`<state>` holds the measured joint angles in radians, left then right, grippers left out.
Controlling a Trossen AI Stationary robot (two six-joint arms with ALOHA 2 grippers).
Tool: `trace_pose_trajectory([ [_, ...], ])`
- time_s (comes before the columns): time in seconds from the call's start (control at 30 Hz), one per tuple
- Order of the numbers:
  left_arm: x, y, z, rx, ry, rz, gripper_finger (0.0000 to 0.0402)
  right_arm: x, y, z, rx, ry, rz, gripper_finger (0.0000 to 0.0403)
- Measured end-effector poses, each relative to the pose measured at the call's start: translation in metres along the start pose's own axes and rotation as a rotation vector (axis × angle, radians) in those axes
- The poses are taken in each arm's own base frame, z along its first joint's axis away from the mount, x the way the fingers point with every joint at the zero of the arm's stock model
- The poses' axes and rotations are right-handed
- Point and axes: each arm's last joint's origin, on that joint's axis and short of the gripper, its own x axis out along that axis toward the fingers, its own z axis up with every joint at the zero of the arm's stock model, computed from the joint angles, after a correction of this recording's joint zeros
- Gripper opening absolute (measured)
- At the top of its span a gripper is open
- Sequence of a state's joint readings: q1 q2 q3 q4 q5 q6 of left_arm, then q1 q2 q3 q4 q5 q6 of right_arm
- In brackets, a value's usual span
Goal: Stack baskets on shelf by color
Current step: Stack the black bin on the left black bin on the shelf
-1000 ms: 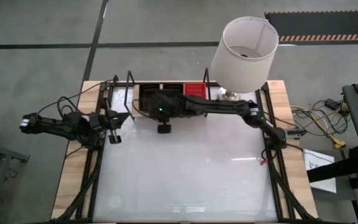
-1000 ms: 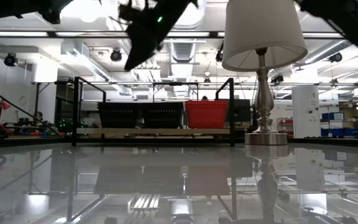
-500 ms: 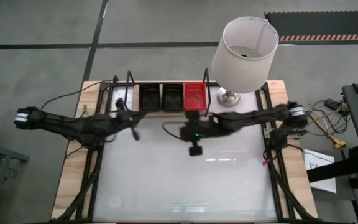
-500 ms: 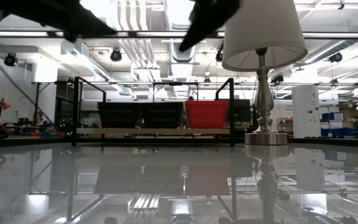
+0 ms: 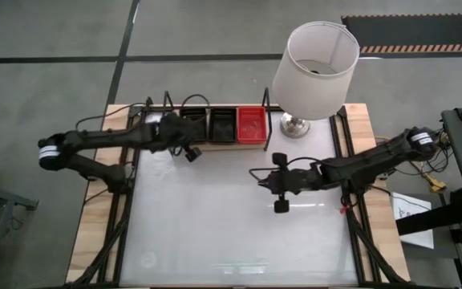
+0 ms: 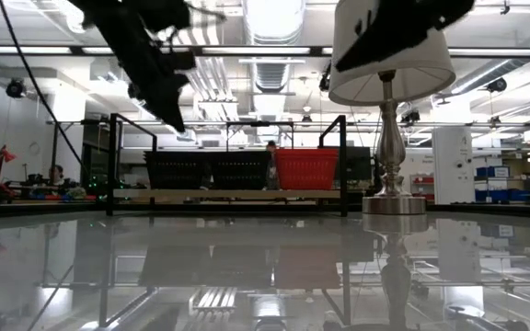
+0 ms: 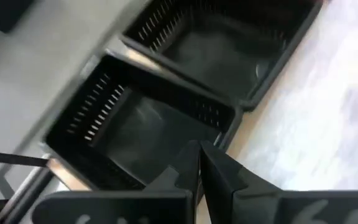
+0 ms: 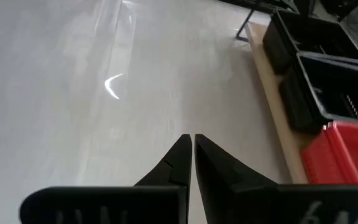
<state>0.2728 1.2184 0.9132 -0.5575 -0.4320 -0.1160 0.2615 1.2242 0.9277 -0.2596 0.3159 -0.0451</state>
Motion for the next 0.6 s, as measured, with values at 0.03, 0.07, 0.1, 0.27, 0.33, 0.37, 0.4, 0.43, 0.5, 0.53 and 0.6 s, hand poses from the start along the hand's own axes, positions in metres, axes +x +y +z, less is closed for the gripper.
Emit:
trace_pose_trajectory([
  [0.03, 0.006, 0.003, 0.002, 0.009, 0.031, -0.013, 0.0, -0.002, 0.001, -0.005, 0.004, -0.006, 0.001, 0.0013],
  [0.07, 0.012, 0.006, 0.004, 0.004, 0.056, -0.022, 0.0, -0.003, 0.001, -0.01, 0.007, -0.01, 0.002, 0.0013],
  [0.1, 0.017, 0.009, 0.006, 0.001, 0.084, -0.028, 0.0, -0.004, 0.001, -0.013, 0.015, -0.018, 0.004, 0.0013],
  [0.27, 0.034, 0.015, 0.005, 0.027, 0.229, -0.025, 0.0, -0.006, 0.001, -0.029, 0.038, -0.019, 0.003, 0.0013],
  [0.33, 0.035, 0.016, 0.005, 0.032, 0.256, -0.024, 0.0, -0.005, 0.001, -0.032, 0.037, -0.01, 0.003, 0.0013],
  [0.37, 0.036, 0.016, 0.004, 0.037, 0.273, -0.022, 0.0, -0.005, 0.002, -0.032, 0.037, -0.009, 0.004, 0.0013],
  [0.4, 0.036, 0.016, 0.002, 0.043, 0.291, -0.021, 0.0, -0.005, 0.002, -0.032, 0.037, -0.01, 0.004, 0.0013],
  [0.43, 0.037, 0.016, 0.001, 0.046, 0.304, -0.019, 0.0, -0.004, 0.002, -0.032, 0.037, -0.011, 0.004, 0.0013],
  [0.5, 0.036, 0.016, 0.0, 0.05, 0.311, -0.019, 0.0, -0.004, 0.002, -0.032, 0.034, -0.007, 0.004, 0.0013],
  [0.53, 0.035, 0.016, 0.001, 0.048, 0.307, -0.019, 0.0, -0.004, 0.002, -0.032, 0.034, -0.007, 0.004, 0.0013],
  [0.6, 0.033, 0.017, 0.0, 0.047, 0.302, -0.017, 0.0, -0.004, 0.002, -0.032, 0.035, -0.007, 0.004, 0.0013],
])
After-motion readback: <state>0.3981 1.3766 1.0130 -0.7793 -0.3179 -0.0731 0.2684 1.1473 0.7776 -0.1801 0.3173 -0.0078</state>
